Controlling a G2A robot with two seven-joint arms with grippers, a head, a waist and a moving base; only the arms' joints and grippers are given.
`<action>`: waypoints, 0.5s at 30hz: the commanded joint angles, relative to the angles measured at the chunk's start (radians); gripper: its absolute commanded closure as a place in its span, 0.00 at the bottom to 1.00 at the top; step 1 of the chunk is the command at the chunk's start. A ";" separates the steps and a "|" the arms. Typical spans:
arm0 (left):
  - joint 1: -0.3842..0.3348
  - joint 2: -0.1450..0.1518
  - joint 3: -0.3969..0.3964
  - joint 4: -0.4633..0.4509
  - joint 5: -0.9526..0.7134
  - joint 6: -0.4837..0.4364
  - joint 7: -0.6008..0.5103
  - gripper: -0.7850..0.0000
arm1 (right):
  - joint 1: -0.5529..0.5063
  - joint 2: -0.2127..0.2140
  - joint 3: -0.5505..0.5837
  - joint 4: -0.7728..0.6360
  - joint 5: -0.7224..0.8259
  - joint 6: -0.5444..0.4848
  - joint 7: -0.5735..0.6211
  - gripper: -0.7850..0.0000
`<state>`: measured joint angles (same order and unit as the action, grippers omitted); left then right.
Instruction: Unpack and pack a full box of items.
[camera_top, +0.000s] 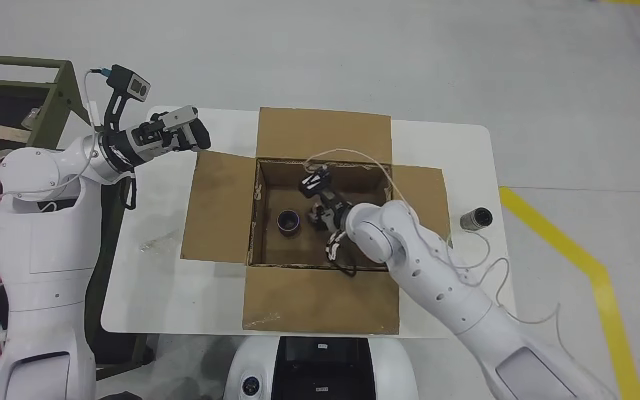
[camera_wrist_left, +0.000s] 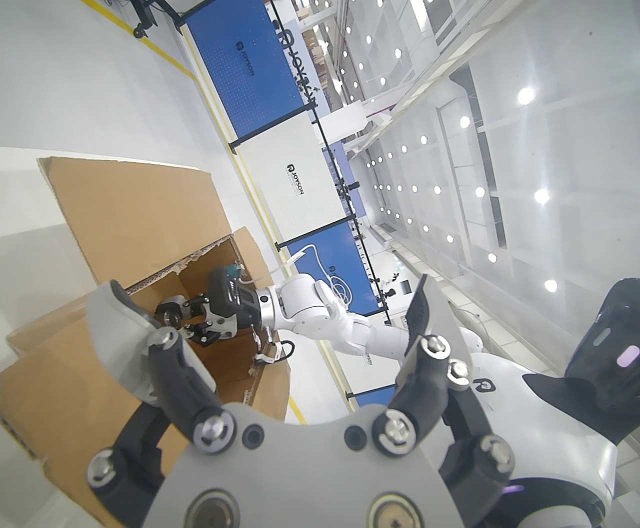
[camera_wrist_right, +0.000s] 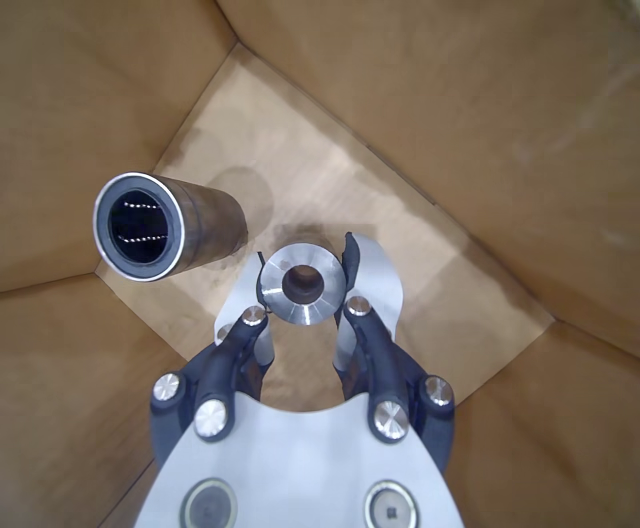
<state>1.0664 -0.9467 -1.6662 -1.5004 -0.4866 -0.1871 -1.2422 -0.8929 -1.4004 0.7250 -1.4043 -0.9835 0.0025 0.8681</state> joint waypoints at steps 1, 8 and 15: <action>0.000 0.000 0.000 0.000 0.000 0.000 0.000 0.00 | 0.003 -0.003 -0.004 0.011 -0.001 -0.003 0.001 0.91; 0.000 0.000 0.000 0.000 0.000 0.000 0.000 0.00 | 0.009 -0.012 -0.008 0.036 -0.005 -0.007 0.004 0.49; 0.000 0.000 0.000 0.000 0.000 0.000 0.000 0.00 | 0.007 -0.016 0.003 0.031 -0.010 -0.009 0.012 0.32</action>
<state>1.0664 -0.9467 -1.6662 -1.5004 -0.4866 -0.1871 -1.2422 -0.8851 -1.4158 0.7256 -1.3702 -0.9933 -0.0064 0.8796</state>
